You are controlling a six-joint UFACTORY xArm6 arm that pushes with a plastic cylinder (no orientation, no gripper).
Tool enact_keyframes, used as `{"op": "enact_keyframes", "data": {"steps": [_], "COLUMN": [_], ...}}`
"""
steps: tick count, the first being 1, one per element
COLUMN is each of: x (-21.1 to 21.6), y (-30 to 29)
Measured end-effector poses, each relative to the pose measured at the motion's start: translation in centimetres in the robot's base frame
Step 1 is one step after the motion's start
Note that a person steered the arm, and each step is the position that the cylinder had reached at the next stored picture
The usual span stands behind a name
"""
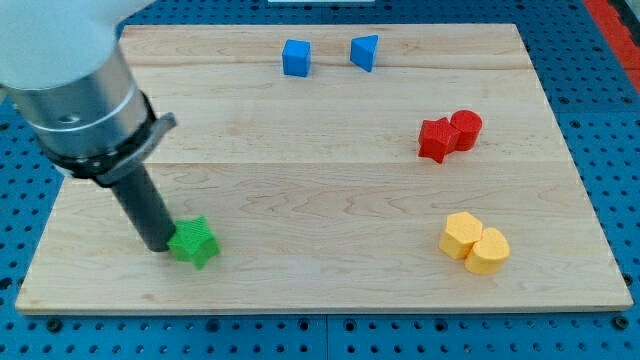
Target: Slide the green circle closer to the green star
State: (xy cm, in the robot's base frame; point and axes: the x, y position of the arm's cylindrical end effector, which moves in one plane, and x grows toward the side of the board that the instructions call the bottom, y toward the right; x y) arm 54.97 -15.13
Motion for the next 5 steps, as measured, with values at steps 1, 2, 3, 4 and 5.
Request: {"op": "enact_keyframes", "data": {"steps": [1, 2, 3, 4, 5], "x": [0.2, 0.2, -2.1, -6.8, -8.2], "y": [2.5, 2.7, 1.4, 2.5, -2.6]}}
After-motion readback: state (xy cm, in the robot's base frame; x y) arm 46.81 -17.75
